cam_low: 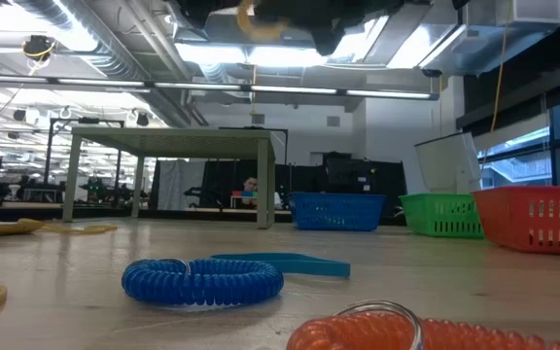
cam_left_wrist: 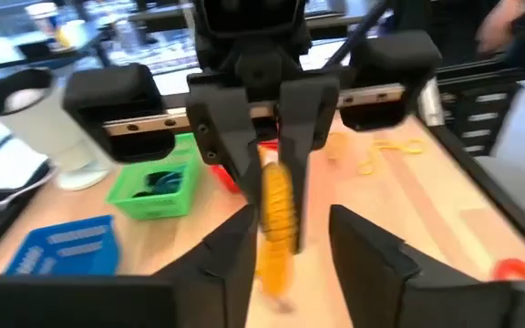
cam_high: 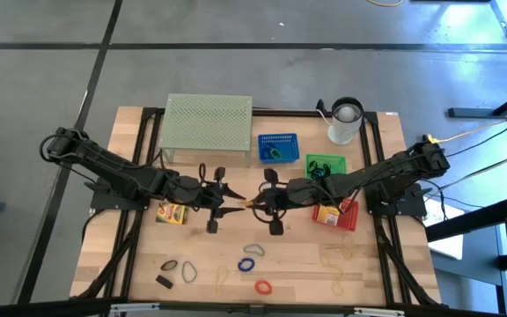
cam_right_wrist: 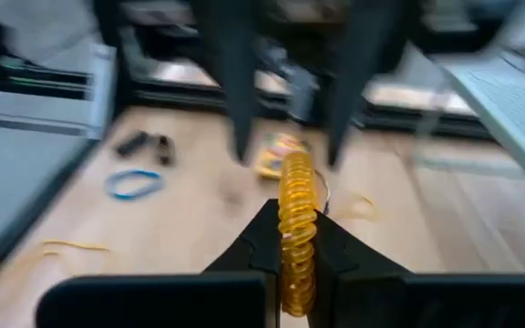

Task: Pick & Place Office Desk Supplies
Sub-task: Put the yellow spring keychain into the blue bin

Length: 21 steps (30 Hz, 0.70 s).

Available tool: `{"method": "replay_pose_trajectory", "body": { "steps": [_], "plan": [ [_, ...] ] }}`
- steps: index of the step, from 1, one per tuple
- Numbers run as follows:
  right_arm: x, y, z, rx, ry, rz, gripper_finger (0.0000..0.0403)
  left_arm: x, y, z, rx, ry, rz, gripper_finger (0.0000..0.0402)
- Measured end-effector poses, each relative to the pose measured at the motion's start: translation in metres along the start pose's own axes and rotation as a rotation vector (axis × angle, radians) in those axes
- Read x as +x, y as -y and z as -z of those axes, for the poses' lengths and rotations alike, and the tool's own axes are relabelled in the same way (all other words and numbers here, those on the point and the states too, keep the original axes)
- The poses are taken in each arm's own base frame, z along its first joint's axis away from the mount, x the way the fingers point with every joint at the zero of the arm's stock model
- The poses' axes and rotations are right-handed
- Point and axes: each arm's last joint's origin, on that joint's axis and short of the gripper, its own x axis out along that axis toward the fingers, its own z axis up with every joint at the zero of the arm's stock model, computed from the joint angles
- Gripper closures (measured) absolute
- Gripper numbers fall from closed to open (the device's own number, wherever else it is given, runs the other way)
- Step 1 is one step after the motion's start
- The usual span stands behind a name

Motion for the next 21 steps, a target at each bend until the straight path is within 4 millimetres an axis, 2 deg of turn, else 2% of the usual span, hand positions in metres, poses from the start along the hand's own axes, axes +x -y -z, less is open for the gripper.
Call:
{"method": "replay_pose_trajectory", "body": {
  "steps": [5, 10, 15, 21],
  "plan": [
    [-0.011, 0.028, 0.007, 0.04, -0.149, 0.231, 0.0387, 0.0, -0.004, 0.004, 0.011, -0.038, -0.151, 0.0235],
    [-0.02, 0.069, 0.023, 0.11, -0.322, 0.451, 0.0387, -0.001, -0.006, 0.008, 0.006, -0.084, -0.218, 0.0229],
    [-0.021, 0.115, 0.047, 0.254, -0.466, 0.59, 0.0387, -0.001, -0.006, 0.009, -0.035, -0.083, -0.217, 0.0234],
    [-0.017, 0.153, 0.065, 0.395, -0.494, 0.649, 0.0387, -0.001, -0.006, 0.011, -0.04, -0.1, -0.202, 0.0233]
  ]
}}
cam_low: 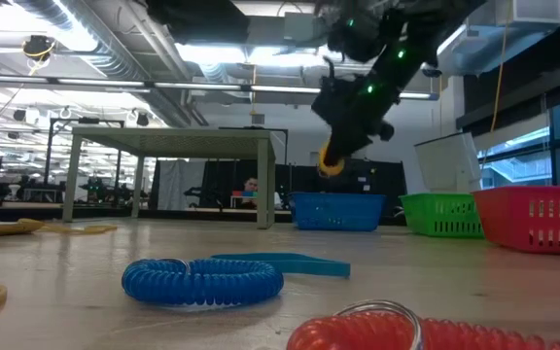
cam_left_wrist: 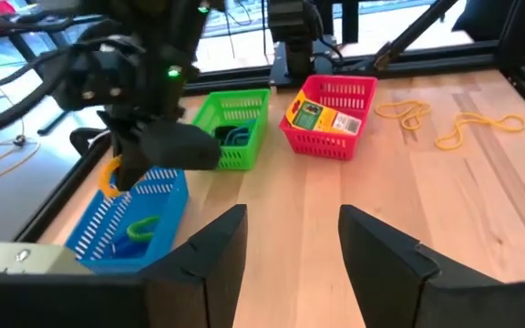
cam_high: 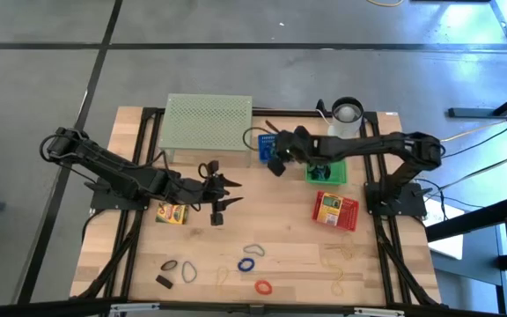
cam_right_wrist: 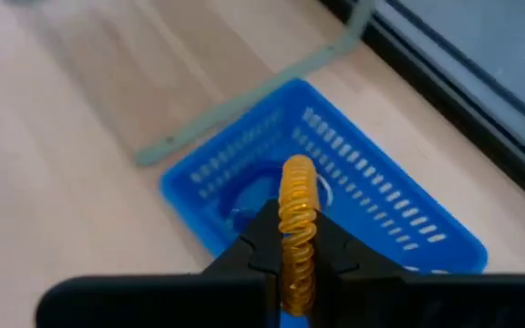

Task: Pick & Place Office Desk Supplies
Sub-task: Put the yellow spring keychain into the blue bin, then put the black rubber band into the green bin

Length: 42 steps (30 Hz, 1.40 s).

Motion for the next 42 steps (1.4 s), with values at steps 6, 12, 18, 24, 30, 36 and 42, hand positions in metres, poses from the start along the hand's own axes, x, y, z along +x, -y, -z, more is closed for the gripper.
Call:
{"method": "replay_pose_trajectory", "body": {
  "steps": [6, 12, 18, 24, 30, 36, 42],
  "plan": [
    [0.013, 0.012, 0.0, 0.054, -0.04, -0.001, 0.0352, 0.0, 0.0, 0.005, -0.027, -0.045, -0.003, 0.0236],
    [0.015, 0.018, -0.001, 0.07, -0.045, 0.002, 0.0299, -0.001, -0.001, 0.015, -0.087, -0.14, -0.018, 0.0235],
    [0.016, 0.019, -0.001, 0.071, -0.045, 0.003, 0.0246, -0.005, -0.001, 0.033, -0.171, -0.338, 0.029, 0.0231],
    [0.016, 0.019, -0.001, 0.07, -0.047, 0.003, 0.0198, -0.02, -0.002, 0.059, -0.196, -0.683, 0.119, 0.0231],
    [0.015, 0.014, 0.001, 0.068, -0.087, -0.111, 0.0175, -0.04, 0.007, 0.073, -0.239, -0.885, 0.12, 0.0224],
    [0.011, 0.003, 0.005, 0.075, -0.137, -0.252, 0.018, -0.061, 0.034, 0.077, -0.346, -1.037, 0.285, 0.021],
    [0.006, -0.01, 0.008, 0.042, -0.142, -0.285, 0.0191, -0.09, 0.064, 0.085, -0.236, -1.054, 0.374, 0.0206]
  ]
}}
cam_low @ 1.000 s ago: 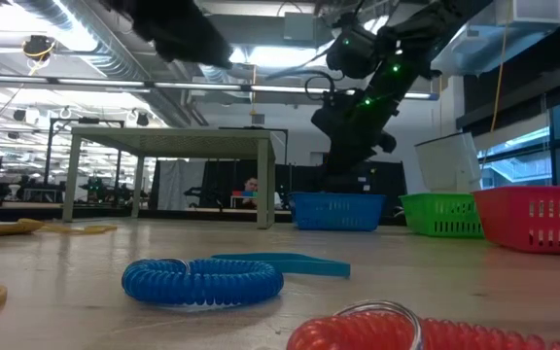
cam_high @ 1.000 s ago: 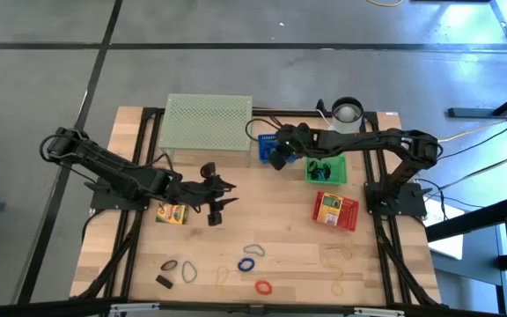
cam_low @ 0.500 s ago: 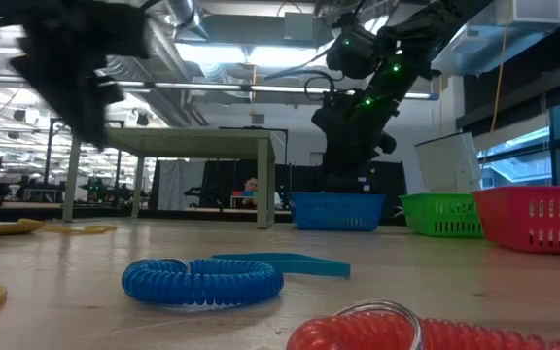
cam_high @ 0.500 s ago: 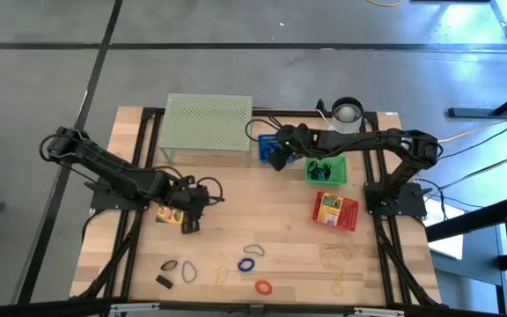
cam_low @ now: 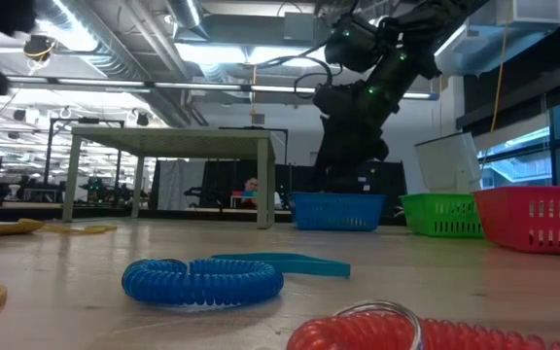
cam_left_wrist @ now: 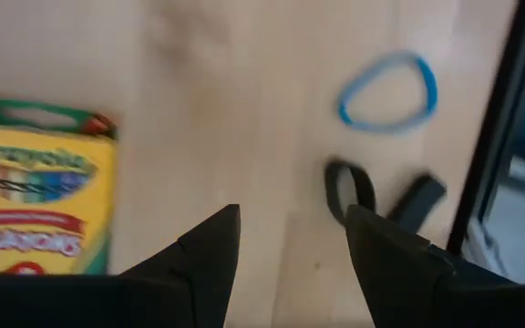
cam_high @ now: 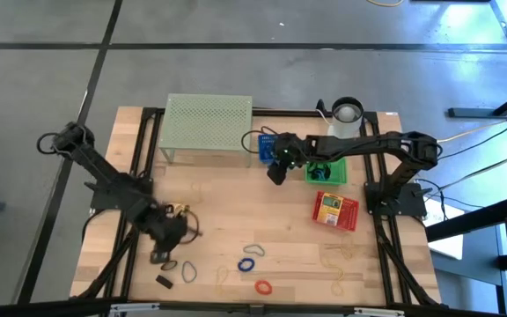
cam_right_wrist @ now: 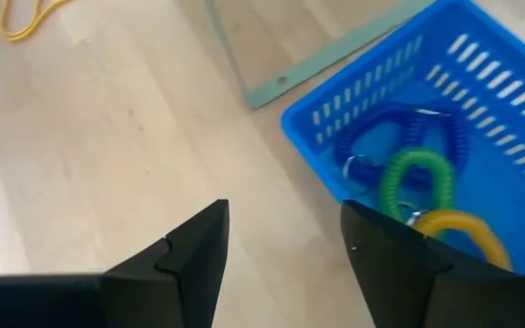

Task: Pick & Place Office Desk Supplies
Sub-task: Put the black rubber band into the green bin

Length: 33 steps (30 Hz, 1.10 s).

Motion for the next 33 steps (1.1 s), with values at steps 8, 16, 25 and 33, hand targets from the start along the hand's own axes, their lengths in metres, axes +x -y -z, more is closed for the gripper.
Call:
{"method": "replay_pose_trajectory", "body": {
  "steps": [8, 16, 25, 33],
  "plan": [
    [-0.001, -0.014, 0.007, -0.039, -0.018, -0.023, 0.0201, 0.026, 0.032, 0.019, 0.161, 0.038, -0.019, 0.0208],
    [-0.002, -0.021, 0.01, -0.059, -0.017, -0.026, 0.0204, 0.069, 0.041, 0.026, 0.222, -0.03, -0.136, 0.0208],
    [-0.002, -0.021, 0.01, -0.06, -0.013, -0.017, 0.0204, 0.092, 0.04, 0.026, 0.222, -0.086, -0.216, 0.0262],
    [-0.002, -0.02, 0.009, -0.061, 0.014, 0.044, 0.0204, 0.076, 0.042, 0.021, 0.3, 0.05, -0.187, 0.0392]
  ]
}}
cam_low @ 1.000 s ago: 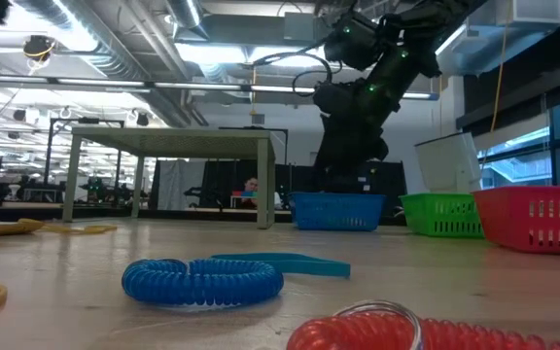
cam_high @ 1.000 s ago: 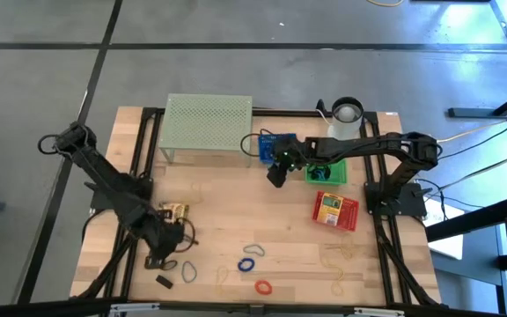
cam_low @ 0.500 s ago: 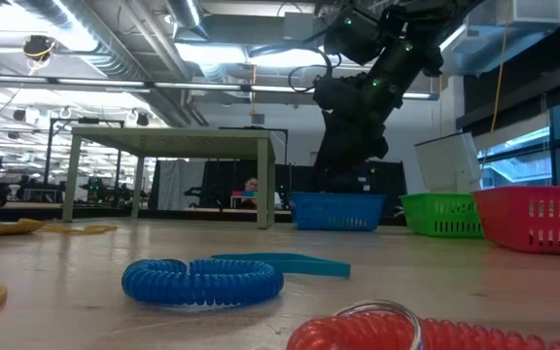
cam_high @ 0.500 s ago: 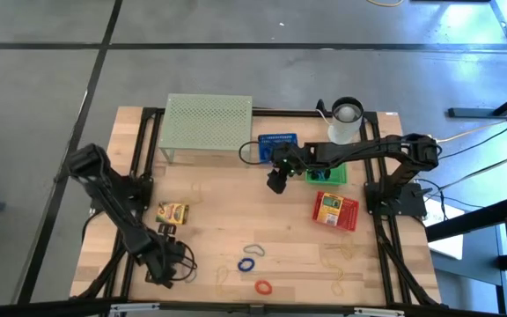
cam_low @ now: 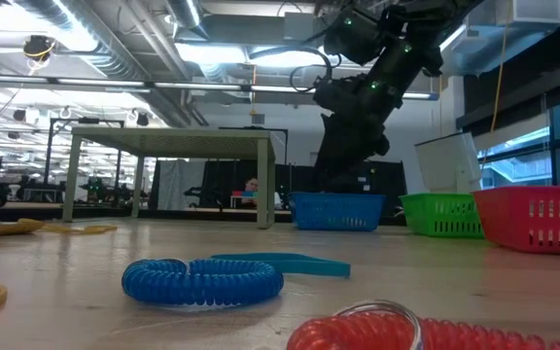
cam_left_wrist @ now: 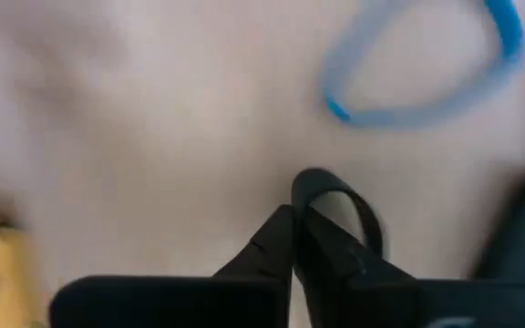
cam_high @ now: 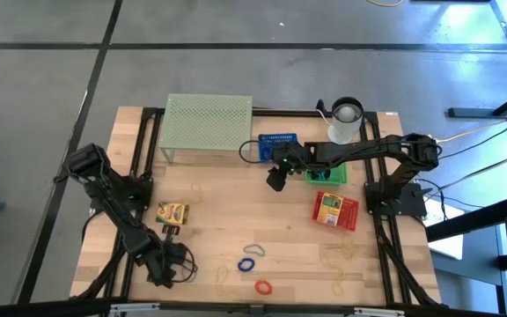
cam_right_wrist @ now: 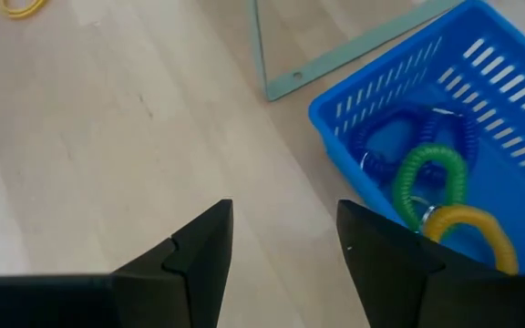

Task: Pick & Place Office Desk Supplies
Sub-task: Put the black rubber band into the green bin

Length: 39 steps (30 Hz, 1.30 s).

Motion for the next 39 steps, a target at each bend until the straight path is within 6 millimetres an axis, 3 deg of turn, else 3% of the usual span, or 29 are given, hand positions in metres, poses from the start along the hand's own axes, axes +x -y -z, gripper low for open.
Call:
{"method": "replay_pose_trajectory", "body": {
  "steps": [6, 15, 20, 32, 39],
  "plan": [
    [0.0, -0.002, -0.002, 0.003, 0.014, -0.031, 0.0205, -0.024, -0.004, -0.015, 0.021, 0.316, -0.069, 0.0399],
    [-0.008, -0.027, -0.003, -0.036, 0.041, -0.255, 0.0205, -0.064, -0.021, -0.047, 0.093, 0.754, -0.335, 0.0399],
    [-0.02, -0.048, -0.004, -0.094, 0.121, -0.36, 0.0205, -0.078, -0.031, -0.068, 0.139, 0.895, -0.487, 0.0397],
    [-0.049, -0.105, -0.003, -0.45, 0.443, -0.588, 0.0205, -0.11, -0.062, -0.111, 0.139, 1.114, -0.693, 0.0398],
    [-0.062, -0.124, -0.001, -0.609, 0.605, -0.617, 0.0205, -0.117, -0.079, -0.125, 0.186, 1.23, -0.599, 0.0397]
  ]
}}
